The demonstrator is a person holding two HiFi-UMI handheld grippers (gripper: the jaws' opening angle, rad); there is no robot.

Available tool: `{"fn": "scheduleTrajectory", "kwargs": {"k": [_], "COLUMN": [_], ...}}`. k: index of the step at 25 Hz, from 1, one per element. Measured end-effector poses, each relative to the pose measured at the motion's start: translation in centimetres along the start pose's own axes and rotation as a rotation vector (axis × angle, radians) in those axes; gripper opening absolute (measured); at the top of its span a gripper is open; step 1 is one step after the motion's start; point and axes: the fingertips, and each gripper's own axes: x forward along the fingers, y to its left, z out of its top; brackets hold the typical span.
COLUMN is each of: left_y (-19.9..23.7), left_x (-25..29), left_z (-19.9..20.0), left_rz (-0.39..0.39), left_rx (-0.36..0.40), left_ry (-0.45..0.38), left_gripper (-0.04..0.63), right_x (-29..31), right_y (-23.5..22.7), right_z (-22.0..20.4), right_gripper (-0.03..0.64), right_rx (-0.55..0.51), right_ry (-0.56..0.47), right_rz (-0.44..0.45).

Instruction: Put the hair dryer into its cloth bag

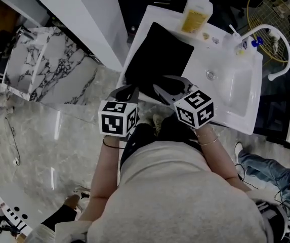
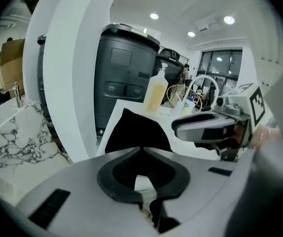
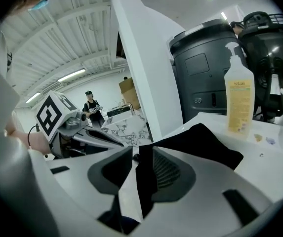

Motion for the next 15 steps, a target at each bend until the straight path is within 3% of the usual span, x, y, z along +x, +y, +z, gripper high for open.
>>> {"fn": "scheduleTrajectory", "kwargs": {"k": [6,10,15], "left_y": [-1.4,-2.1,-2.4], "left_x": [-1.8,-2.7,-3.6], "left_z": [5.1,7.3,8.1], "left_rz": [-0.063,-0.055,-0.034], "left_rx": [-0.039,-0.005,-0.022], "left_ry": [-0.17,-0.252,-0.333], "left_gripper": [0.017,0.015,0.014], "right_x": [-1.7,-3.1,-3.8], "right_y": [0.8,1.1,2.3], "right_z": [4.2,7.0,8.4], "right_gripper": [0.078,0.008,0.0], "right_rx": [0.013,0.031,0.039], "right_ry": [-0.128,-0.238,-0.311], "right_rz": [0.027,0.023,0.085]}}
